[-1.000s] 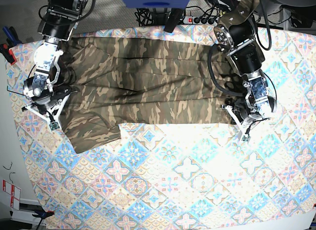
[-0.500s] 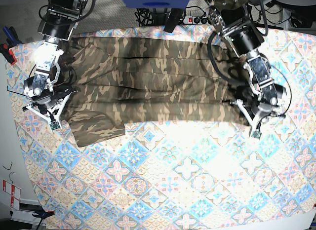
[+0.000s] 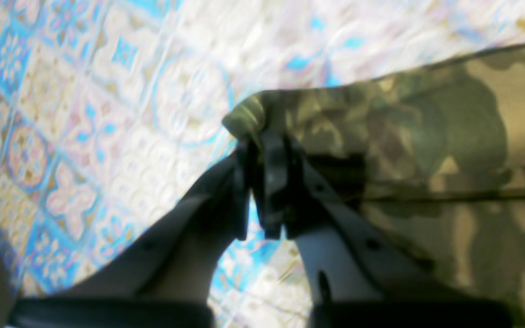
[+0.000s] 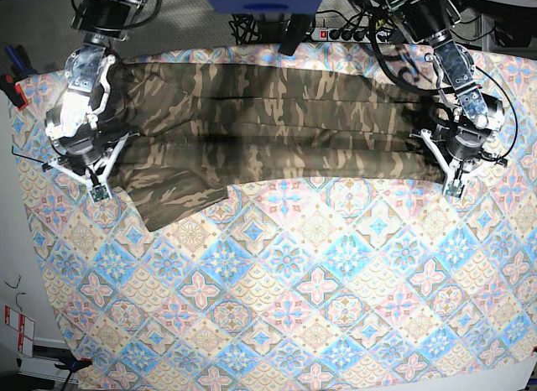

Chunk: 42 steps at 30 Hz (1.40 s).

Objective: Fold the T-shirt properly
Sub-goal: 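Drag the folded shirt toward the collar edge with both grippers, then pull the shirt's ends apart with both grippers to stretch it lengthwise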

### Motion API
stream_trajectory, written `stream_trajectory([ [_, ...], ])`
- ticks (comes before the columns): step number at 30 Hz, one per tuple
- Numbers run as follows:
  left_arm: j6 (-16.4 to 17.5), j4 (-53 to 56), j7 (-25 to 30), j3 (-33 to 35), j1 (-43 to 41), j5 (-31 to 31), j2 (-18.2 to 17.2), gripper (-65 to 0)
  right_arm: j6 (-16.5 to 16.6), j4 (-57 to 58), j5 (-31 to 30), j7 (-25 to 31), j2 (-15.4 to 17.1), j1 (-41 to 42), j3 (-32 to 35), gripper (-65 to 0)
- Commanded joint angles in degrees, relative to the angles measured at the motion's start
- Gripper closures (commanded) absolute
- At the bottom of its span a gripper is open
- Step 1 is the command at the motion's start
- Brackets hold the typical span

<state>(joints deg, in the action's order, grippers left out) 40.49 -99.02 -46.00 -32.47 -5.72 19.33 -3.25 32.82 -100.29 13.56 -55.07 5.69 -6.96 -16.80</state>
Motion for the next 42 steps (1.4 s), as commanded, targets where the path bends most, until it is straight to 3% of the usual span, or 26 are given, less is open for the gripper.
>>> stream_trajectory([
  [1, -0.5, -1.2, 0.5, -0.2, -0.3, -0.1, -0.7, -3.6, -0.4, -1.8, 1.0, 0.1, 0.9, -0.3, -0.4, -4.2],
  [10, -0.5, -5.2, 0.9, -0.3, -4.9, -0.1, -0.6, -3.6, -0.4, -8.3, 1.1, 0.1, -2.5, -4.5, -8.7, -4.2],
  [25, -0.5, -6.6, 0.9, -0.4, -10.4, 0.6, -0.7, -3.6, -0.4, -8.0, 1.1, 0.1, -3.3, -12.2, -9.1, -4.2],
  [31, -0.5, -1.3, 0.9, -0.5, -11.3, 0.8, -0.7, -3.9, -0.4, -8.0, 1.2, -7.0, -3.2, -12.2, -8.7, -5.5],
  [33, -0.5, -0.3, 0.9, -0.5, -11.3, 1.9, -0.7, -7.8, -0.4, -8.0, 1.2, -7.8, -3.2, -12.2, -8.7, -10.1],
  [36, -0.5, -0.2, 0.9, -0.5, -11.6, 2.6, -0.5, -20.6, 0.2, -8.3, 1.2, -7.5, -3.2, -12.5, -8.7, -21.0],
  [40, -0.5, -0.2, 0.9, -0.5, -11.5, 2.8, -0.5, -34.5, 7.2, -8.4, 1.1, -7.7, -3.2, -12.5, -9.0, -33.9],
  [42, -0.5, -0.3, 0.9, -0.5, -11.3, 2.5, -0.5, -38.7, 7.2, -8.5, 1.1, -7.6, -3.2, -12.3, -9.6, -37.6],
])
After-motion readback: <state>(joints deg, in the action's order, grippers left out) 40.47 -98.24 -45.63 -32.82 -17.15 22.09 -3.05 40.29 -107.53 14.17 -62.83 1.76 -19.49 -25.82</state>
